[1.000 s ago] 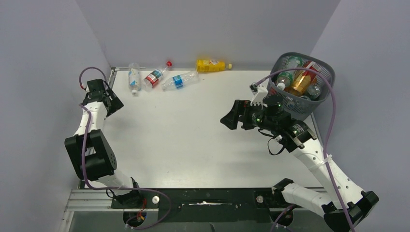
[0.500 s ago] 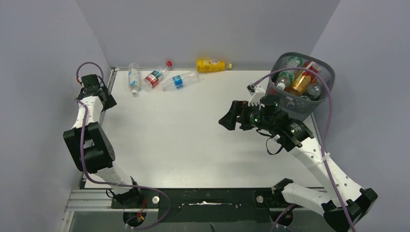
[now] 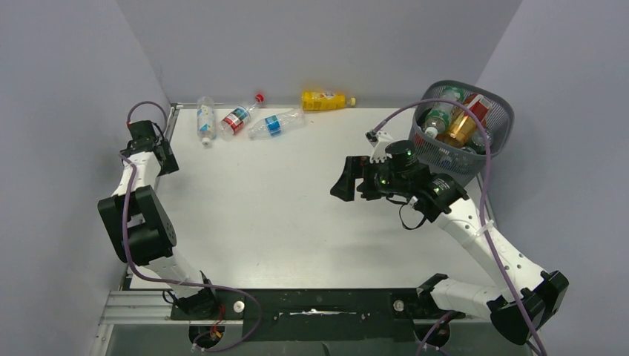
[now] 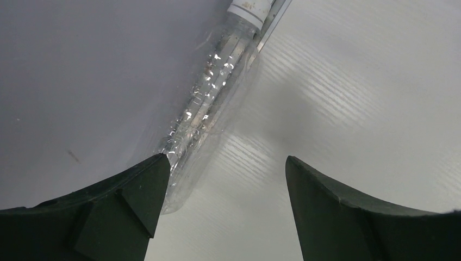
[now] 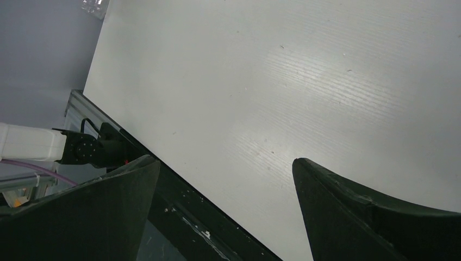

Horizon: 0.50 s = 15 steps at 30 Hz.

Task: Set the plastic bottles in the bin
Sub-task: Adjust the plastic bottle at the center of the board.

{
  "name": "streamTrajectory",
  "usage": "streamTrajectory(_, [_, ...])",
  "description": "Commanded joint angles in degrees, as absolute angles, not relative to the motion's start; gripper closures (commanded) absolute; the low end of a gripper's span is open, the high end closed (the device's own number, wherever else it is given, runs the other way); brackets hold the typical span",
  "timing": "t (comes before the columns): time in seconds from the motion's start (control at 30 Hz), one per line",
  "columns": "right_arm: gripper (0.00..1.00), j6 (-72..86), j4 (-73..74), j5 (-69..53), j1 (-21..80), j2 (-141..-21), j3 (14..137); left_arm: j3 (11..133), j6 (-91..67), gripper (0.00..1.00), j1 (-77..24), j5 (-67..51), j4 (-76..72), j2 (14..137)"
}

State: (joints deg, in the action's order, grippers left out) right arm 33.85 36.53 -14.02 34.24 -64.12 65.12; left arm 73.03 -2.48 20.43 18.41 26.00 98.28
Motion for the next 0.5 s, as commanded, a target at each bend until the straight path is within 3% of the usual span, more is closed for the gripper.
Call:
streamTrajectory(0.0, [0.0,32.03,37.15,-15.42,34.89,-63.6,68.59,73.01,1.11,0.22,21.2,18.57,22.16,97.39])
streamTrajectory(0.17, [0.0,31.63,37.92,-16.16,34.89,-62.67,67.61,74.05,1.88,0.29,22.53,16.66,22.58,99.08])
streamTrajectory(0.2, [0.0,31.45,38.19,-16.4,34.89,-62.41,67.43,74.39,2.39,0.14,22.84,15.11,23.04,99.58])
streamTrajectory(0.23, [0.0,31.24,38.45,-16.63,34.88,-62.03,67.24,74.86,2.86,0.1,23.18,13.22,23.44,100.06])
streamTrajectory(0.47, [0.01,28.98,38.42,-16.95,35.07,-56.46,64.23,76.46,4.11,0.09,23.16,10.01,25.6,100.78])
